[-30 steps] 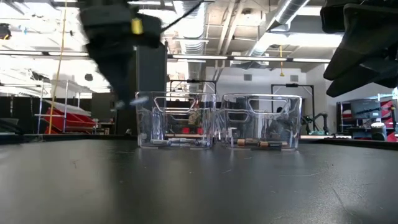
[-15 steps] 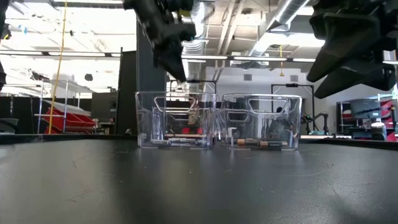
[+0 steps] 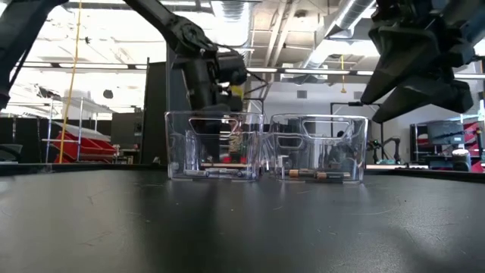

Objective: Sort batteries
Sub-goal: Put the white battery into the left transparent bin

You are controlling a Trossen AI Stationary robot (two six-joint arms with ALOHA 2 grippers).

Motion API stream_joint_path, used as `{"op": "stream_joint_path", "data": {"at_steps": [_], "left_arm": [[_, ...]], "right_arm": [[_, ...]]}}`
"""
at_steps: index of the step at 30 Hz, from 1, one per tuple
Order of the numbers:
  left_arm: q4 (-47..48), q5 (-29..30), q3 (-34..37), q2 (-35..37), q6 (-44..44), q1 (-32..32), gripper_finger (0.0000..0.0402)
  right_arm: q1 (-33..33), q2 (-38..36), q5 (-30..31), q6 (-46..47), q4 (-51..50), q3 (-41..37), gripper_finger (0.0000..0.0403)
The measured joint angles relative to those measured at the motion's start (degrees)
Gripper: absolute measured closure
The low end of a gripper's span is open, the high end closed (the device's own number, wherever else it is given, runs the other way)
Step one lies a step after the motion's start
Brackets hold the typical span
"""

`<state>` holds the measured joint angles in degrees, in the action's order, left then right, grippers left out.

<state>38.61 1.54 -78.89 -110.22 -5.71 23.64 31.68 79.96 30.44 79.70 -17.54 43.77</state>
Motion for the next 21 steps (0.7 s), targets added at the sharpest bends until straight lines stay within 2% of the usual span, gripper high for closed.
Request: {"op": "stream_joint_path", "data": {"at_steps": [13, 21], "left_arm": [[-0.83, -0.20, 0.00, -0.52, 2.28, 0.53, 0.0356], [-0.43, -0.20, 0.00, -0.52, 2.50, 0.46, 0.0333]], "right_arm": [[0.02, 0.00, 0.00, -0.02, 0.00, 0.00, 0.0230], [0.02, 0.00, 0.00, -0.09, -0.07, 0.00, 0.0230]]}}
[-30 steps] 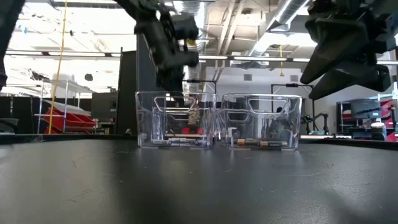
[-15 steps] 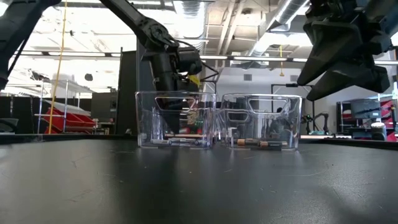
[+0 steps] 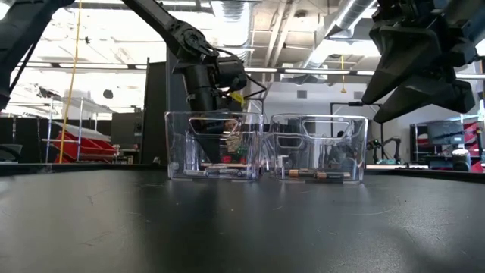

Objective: Sort batteries
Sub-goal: Put the white battery into the left transparent bin

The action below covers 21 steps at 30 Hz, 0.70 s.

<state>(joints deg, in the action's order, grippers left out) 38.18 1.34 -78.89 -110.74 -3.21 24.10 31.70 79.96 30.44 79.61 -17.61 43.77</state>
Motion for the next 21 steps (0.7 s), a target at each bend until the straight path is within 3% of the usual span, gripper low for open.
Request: {"op": "stream_joint_path", "data": {"at_steps": [10, 21], "left_arm": [[0.88, 0.00, 0.00, 2.47, -0.34, 0.00, 0.0323], [14.92, 0.47, 0.00, 19.26, 12.44, -1.68, 0.0323]], "right_arm": [[0.00, 0.00, 0.00, -0.36, -0.07, 0.00, 0.0230], [0.02, 0.00, 0.00, -0.69, -0.22, 0.00, 0.0230]]}}
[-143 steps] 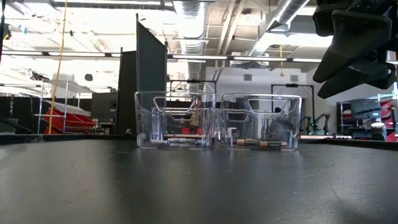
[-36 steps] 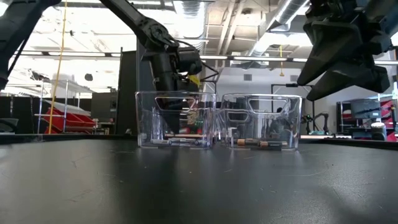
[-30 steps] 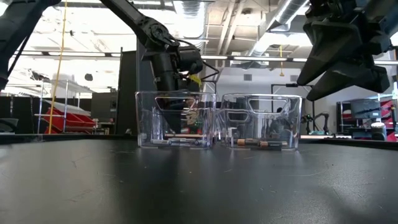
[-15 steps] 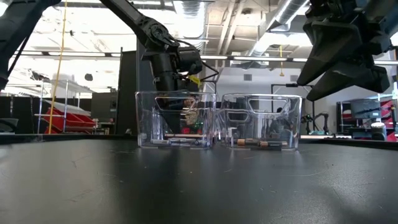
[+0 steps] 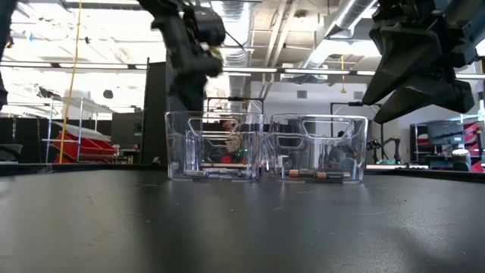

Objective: Sort batteries
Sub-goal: Put the white battery into the left transparent bin

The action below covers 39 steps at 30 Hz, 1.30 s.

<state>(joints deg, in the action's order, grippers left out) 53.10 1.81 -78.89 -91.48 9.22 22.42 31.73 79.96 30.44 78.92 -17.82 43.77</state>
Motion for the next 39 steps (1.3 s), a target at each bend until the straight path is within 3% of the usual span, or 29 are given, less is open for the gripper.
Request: {"op": "stream_joint_path", "data": {"at_steps": [4, 9, 16, 22, 27, 35, 39], "left_arm": [[6.67, 3.42, 0.00, 7.78, 6.59, -5.34, 0.0328], [15.38, 8.58, 0.00, 15.16, 16.99, -16.77, 0.0332], [26.14, 10.18, 0.02, 17.70, 36.90, -36.24, 0.0333], [29.50, 7.29, 0.02, 13.08, 45.93, -52.09, 0.0333], [27.37, 7.03, 0.04, 7.05, 50.77, -60.93, 0.0333], [27.00, 2.73, 0.05, -3.50, 46.79, -64.02, 0.0309], [26.77, -4.67, 0.04, -8.42, 39.38, -64.04, 0.0273]], "right_arm": [[0.00, 0.00, -0.02, -2.78, -0.14, 0.00, 0.0230], [0.26, 0.00, -0.54, -5.84, -0.13, 0.00, 0.0230], [1.66, 0.00, -0.61, -9.88, -0.13, 0.00, 0.0230], [2.63, 0.00, -0.61, -10.63, -0.48, 0.00, 0.0230], [2.80, 0.00, -0.61, -10.60, -1.09, 0.00, 0.0230], [3.06, 0.00, -0.63, -8.43, -0.90, 0.00, 0.0230], [3.50, 0.00, -0.66, -5.76, -0.88, 0.00, 0.0230]]}}
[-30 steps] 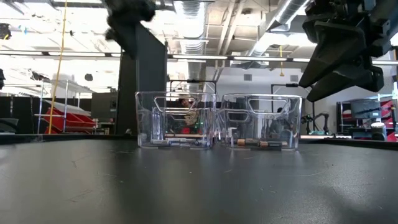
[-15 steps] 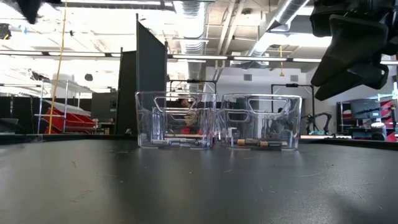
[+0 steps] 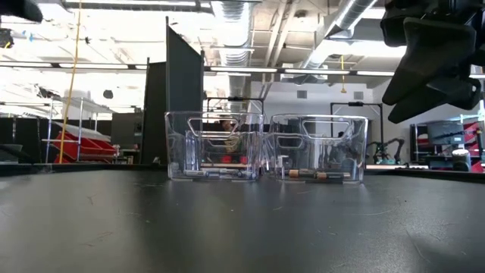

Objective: Sort batteries
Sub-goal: Put the white battery into the left transparent bin

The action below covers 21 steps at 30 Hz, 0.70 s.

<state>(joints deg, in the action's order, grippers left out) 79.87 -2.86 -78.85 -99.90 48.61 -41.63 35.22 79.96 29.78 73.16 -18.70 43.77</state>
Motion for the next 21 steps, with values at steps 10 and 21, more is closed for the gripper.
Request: {"op": "stream_joint_path", "data": {"at_steps": [10, 21], "left_arm": [[-0.56, -10.82, 0.02, -11.87, -13.00, -1.24, 0.0230], [-4.09, -10.61, 0.31, -15.47, -25.28, -5.80, 0.0237]], "right_arm": [[0.46, 0.00, -0.02, 5.15, 1.13, 0.00, 0.0230], [1.24, 0.00, -0.02, 10.30, 1.68, 0.00, 0.0230]]}}
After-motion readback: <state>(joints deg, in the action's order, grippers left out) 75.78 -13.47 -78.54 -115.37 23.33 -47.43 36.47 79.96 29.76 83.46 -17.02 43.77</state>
